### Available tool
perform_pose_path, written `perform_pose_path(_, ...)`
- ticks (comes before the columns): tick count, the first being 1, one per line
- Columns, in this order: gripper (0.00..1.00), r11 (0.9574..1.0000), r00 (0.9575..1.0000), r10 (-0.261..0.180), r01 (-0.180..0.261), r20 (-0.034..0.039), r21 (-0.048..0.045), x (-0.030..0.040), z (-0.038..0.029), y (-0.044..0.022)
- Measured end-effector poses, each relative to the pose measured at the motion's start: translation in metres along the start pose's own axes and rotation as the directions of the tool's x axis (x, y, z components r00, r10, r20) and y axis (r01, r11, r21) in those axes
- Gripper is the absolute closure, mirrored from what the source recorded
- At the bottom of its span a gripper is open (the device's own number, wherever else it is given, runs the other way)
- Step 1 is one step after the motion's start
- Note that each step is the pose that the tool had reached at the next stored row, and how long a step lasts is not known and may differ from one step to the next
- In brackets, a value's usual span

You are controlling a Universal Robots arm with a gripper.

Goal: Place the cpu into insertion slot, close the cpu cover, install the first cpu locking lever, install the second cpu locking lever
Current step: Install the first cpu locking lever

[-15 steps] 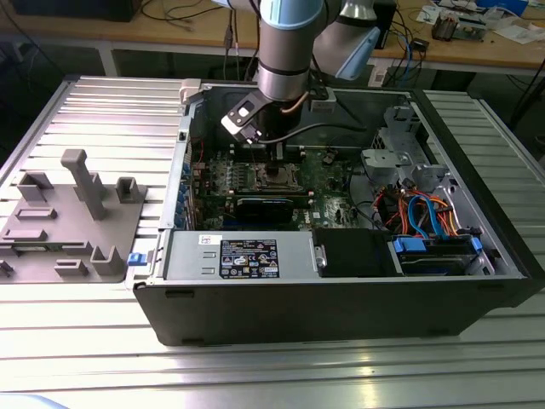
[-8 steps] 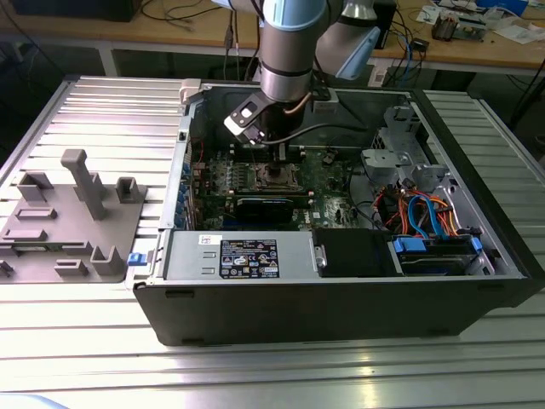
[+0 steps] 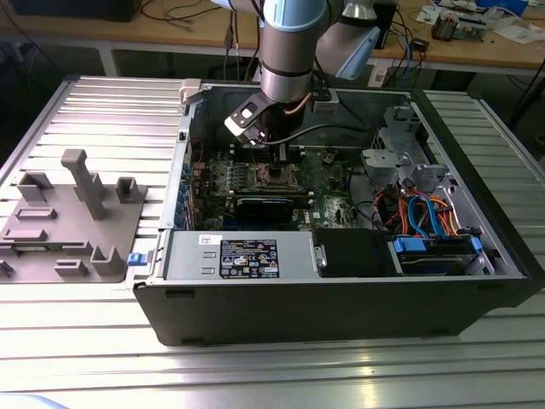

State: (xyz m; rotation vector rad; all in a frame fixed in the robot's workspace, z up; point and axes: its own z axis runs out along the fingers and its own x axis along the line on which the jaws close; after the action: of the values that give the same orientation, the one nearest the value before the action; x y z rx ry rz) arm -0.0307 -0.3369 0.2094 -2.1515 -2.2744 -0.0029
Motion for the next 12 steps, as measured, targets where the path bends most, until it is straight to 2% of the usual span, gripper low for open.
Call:
perform_pose_path(7,0.89,1.0,1.0,0.0,0.0,-0.0002,-0.0002,0.0001,-0.0007,0.0)
perform_pose_path(12,0.89,1.0,1.0,0.0,0.0,0.0001,0.0,0.0001,-0.013,-0.0001)
